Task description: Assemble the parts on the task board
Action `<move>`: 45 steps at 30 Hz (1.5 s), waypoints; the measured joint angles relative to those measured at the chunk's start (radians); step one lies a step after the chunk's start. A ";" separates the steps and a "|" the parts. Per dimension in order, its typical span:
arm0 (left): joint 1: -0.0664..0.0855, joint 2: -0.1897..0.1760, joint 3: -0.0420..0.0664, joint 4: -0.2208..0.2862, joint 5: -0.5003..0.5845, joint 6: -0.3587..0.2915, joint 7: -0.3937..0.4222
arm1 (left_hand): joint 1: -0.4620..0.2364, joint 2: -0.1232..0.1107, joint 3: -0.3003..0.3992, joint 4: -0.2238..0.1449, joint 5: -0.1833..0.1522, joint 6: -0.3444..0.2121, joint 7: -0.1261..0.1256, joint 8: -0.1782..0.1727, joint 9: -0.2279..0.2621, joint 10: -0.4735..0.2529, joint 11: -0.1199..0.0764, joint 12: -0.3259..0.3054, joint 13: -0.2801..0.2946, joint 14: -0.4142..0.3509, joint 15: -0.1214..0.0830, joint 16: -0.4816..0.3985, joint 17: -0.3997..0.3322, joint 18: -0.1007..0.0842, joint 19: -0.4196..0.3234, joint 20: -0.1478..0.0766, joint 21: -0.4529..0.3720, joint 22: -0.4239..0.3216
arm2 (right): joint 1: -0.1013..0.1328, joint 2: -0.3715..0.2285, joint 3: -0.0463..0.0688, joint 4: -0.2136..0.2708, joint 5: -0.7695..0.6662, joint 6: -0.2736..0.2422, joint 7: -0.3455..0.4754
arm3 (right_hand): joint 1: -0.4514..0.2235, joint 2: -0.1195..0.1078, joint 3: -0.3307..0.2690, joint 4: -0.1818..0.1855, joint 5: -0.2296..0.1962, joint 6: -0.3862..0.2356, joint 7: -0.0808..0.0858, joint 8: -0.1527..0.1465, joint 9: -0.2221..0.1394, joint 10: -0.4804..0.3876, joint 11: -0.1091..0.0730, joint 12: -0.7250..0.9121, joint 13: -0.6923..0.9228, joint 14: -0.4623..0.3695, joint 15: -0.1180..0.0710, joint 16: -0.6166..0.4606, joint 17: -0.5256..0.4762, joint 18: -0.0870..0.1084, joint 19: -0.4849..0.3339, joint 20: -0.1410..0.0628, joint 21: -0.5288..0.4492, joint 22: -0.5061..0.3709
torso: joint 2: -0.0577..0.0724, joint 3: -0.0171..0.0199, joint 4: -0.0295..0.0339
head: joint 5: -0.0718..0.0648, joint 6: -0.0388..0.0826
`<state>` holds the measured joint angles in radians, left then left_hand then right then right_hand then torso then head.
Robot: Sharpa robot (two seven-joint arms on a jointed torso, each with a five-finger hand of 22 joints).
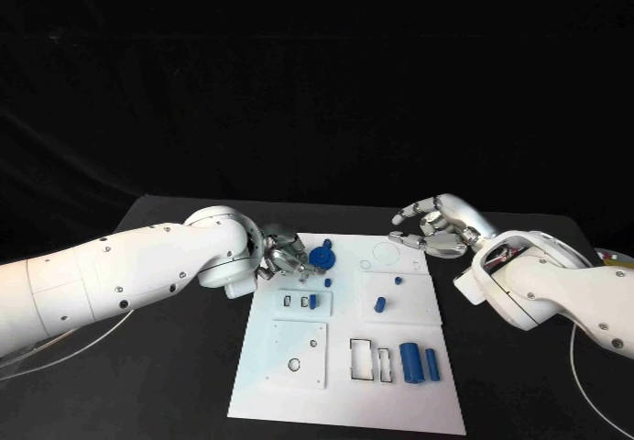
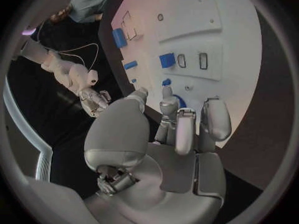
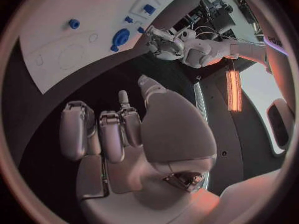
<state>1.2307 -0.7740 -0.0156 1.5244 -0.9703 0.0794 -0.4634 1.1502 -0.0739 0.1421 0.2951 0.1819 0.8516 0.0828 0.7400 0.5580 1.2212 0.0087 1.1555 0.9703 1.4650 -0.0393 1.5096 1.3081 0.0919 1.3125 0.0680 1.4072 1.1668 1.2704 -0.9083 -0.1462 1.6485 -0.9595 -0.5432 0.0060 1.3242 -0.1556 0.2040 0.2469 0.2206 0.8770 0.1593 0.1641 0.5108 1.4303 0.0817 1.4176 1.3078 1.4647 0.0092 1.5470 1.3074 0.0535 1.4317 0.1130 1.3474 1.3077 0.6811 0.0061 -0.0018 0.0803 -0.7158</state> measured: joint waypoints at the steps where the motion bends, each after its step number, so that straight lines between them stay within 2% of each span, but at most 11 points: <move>1: 0.003 0.006 -0.002 -0.003 -0.007 0.008 -0.010 | 0.000 0.000 0.000 0.000 0.000 0.001 -0.001 0.000 0.004 0.005 -0.002 0.007 0.009 0.002 -0.002 0.006 0.000 0.000 0.009 -0.001 0.007 0.015 | 0.000 0.000 0.000 -0.001 0.000 0.000 -0.003 | 0.000 0.000 0.000 0.000 0.000 0.000 0.000 0.000 0.000 0.000 0.000 0.000 0.000 0.000 0.000 0.000 0.000 0.000 0.000 0.000 0.000 0.000 | 0.000 -0.0002 0.0004 | -0.001 -0.001; 10: 0.023 0.043 -0.016 -0.020 -0.045 0.075 -0.075 | -0.016 0.008 -0.011 0.000 0.000 0.001 -0.008 0.007 0.020 0.020 -0.005 0.024 0.033 0.000 -0.007 0.022 0.000 0.000 0.031 -0.007 0.022 0.057 | 0.000 0.005 0.000 -0.010 -0.003 0.005 -0.027 | 0.000 0.000 -0.003 0.003 0.012 0.000 0.000 0.006 0.000 0.000 0.000 0.000 0.000 0.000 0.000 0.000 0.000 0.000 0.000 0.000 0.000 0.000 | 0.001 -0.0008 0.0025 | -0.002 -0.010; 12: 0.025 0.048 -0.019 -0.022 -0.049 0.087 -0.083 | -0.026 0.007 -0.014 0.003 0.000 0.001 -0.008 0.007 0.022 0.021 -0.004 0.024 0.033 0.000 -0.007 0.022 0.000 -0.016 0.031 -0.007 0.026 0.059 | 0.000 0.006 0.000 -0.011 -0.004 0.006 -0.031 | 0.000 0.000 -0.003 0.003 0.012 0.000 0.000 0.006 0.000 0.000 0.000 0.000 0.000 0.000 0.000 0.000 0.000 0.000 0.000 0.000 -0.004 0.000 | 0.001 -0.0010 0.0027 | -0.002 -0.012; 14: 0.027 0.053 -0.023 -0.025 -0.052 0.102 -0.092 | -0.055 0.012 -0.030 0.001 -0.014 0.001 -0.008 0.007 0.029 0.021 -0.004 0.024 0.033 0.000 -0.007 0.022 0.000 -0.016 0.031 -0.007 0.027 0.062 | 0.000 0.007 0.000 -0.012 -0.005 0.007 -0.035 | 0.000 0.000 -0.003 0.003 0.012 0.000 0.000 0.006 0.000 0.000 0.000 0.000 0.000 0.000 0.000 0.000 0.000 0.000 0.000 0.000 -0.004 0.000 | 0.001 -0.0012 0.0027 | -0.002 -0.013; 17: 0.027 0.059 -0.028 -0.029 -0.055 0.118 -0.102 | -0.086 0.025 -0.048 0.001 -0.037 0.001 -0.008 0.007 0.040 0.021 -0.004 0.024 0.033 0.000 -0.007 0.022 0.000 -0.016 0.031 -0.007 0.027 0.065 | 0.000 0.008 0.000 -0.014 -0.006 0.009 -0.039 | 0.000 0.000 -0.003 0.003 0.012 0.000 0.000 0.006 0.000 0.000 0.000 0.000 0.000 0.000 0.000 0.000 0.000 0.000 0.000 0.000 -0.004 0.000 | 0.001 -0.0013 0.0026 | -0.001 -0.015; 30: 0.029 0.079 -0.038 -0.047 -0.060 0.180 -0.128 | -0.082 0.022 -0.051 -0.001 -0.027 -0.006 -0.008 0.007 0.051 0.017 0.001 0.020 0.020 0.000 -0.007 0.022 0.000 -0.016 0.031 -0.007 0.030 0.066 | 0.000 0.011 0.000 -0.019 -0.010 0.012 -0.048 | 0.000 0.000 -0.006 0.006 0.022 0.000 0.000 0.006 0.000 0.000 0.000 0.000 0.000 0.000 0.000 0.000 0.001 0.000 0.000 0.000 -0.008 0.000 | 0.001 -0.0016 0.0015 | -0.001 -0.022; 33: 0.029 0.084 -0.040 -0.052 -0.060 0.191 -0.129 | -0.068 0.032 -0.051 -0.001 -0.019 -0.006 -0.008 0.007 0.055 0.015 -0.002 0.020 0.020 0.000 -0.007 0.022 0.000 -0.016 0.031 -0.007 0.030 0.066 | -0.001 0.012 0.000 -0.019 -0.010 0.013 -0.049 | 0.000 0.000 -0.007 0.007 0.027 0.000 0.000 0.006 0.001 0.000 0.000 0.000 0.000 0.000 0.000 -0.004 0.001 0.000 -0.004 -0.004 -0.008 0.000 | 0.002 -0.0017 0.0015 | -0.001 -0.024; 38: 0.029 0.087 -0.042 -0.054 -0.058 0.204 -0.130 | -0.045 0.020 -0.001 0.001 -0.013 -0.010 -0.004 -0.003 0.062 0.013 -0.003 0.020 0.020 0.000 -0.007 0.022 0.000 -0.016 0.031 -0.007 0.030 0.066 | -0.001 0.013 0.000 -0.022 -0.011 0.014 -0.050 | 0.000 0.000 -0.008 0.008 0.036 0.000 0.000 0.006 0.001 0.000 0.000 0.000 0.000 0.000 0.000 -0.004 0.001 0.000 -0.004 -0.004 -0.008 0.000 | 0.002 -0.0017 0.0014 | -0.001 -0.027; 40: 0.029 0.089 -0.042 -0.054 -0.057 0.208 -0.130 | -0.056 -0.001 0.065 0.001 -0.013 -0.010 -0.004 -0.014 0.068 0.013 -0.003 0.020 0.021 0.000 -0.007 0.022 0.000 -0.016 0.031 -0.007 0.030 0.066 | -0.002 0.015 0.000 -0.023 -0.012 0.014 -0.051 | 0.000 0.000 -0.008 0.008 0.037 0.000 0.000 0.006 0.000 0.000 0.000 0.000 0.000 0.000 0.000 -0.004 0.001 0.000 -0.004 -0.004 -0.008 0.000 | 0.002 -0.0016 0.0015 | -0.001 -0.029; 43: 0.029 0.091 -0.042 -0.054 -0.054 0.213 -0.130 | -0.073 -0.029 0.122 0.001 -0.013 -0.010 -0.004 -0.019 0.076 0.013 -0.003 0.020 0.022 0.000 -0.007 0.022 0.000 -0.016 0.031 -0.007 0.030 0.068 | -0.003 0.016 0.000 -0.024 -0.012 0.015 -0.052 | 0.000 0.000 -0.011 0.011 0.041 0.000 0.000 0.006 0.000 0.000 0.000 0.000 0.000 0.000 0.000 -0.004 0.001 0.000 -0.003 -0.004 -0.008 0.000 | 0.002 -0.0015 0.0016 | 0.000 -0.031; 45: 0.029 0.093 -0.043 -0.055 -0.053 0.215 -0.130 | -0.079 -0.034 0.142 0.002 -0.013 -0.010 -0.004 -0.019 0.078 0.013 -0.003 0.020 0.023 0.000 -0.007 0.022 0.000 -0.016 0.031 -0.007 0.030 0.070 | -0.003 0.017 0.000 -0.025 -0.013 0.015 -0.052 | 0.000 0.000 -0.011 0.011 0.043 0.000 0.000 0.006 0.000 0.000 0.000 0.000 0.000 0.000 0.000 -0.004 0.001 0.000 -0.004 -0.004 -0.008 0.000 | 0.002 -0.0014 0.0017 | 0.000 -0.032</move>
<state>1.2599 -0.6812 -0.0581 1.4696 -1.0231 0.2948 -0.5934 1.0711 -0.1082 0.2837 0.2971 0.1688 0.8419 0.0786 0.7215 0.6365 1.2346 0.0054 1.1757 0.9938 1.4651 -0.0464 1.5316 1.3077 0.0763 1.3439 0.0609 1.4376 1.2367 1.2674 -0.8912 -0.1467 1.6235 -0.9723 -0.5281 -0.0460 1.3241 -0.1556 0.1930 0.2580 0.2633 0.8770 0.1592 0.1697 0.5112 1.4304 0.0817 1.4176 1.3074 1.4648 0.0091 1.5433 1.3080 0.0536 1.4281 0.1093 1.3398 1.3073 0.6827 0.0047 -0.0001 0.0805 -0.7474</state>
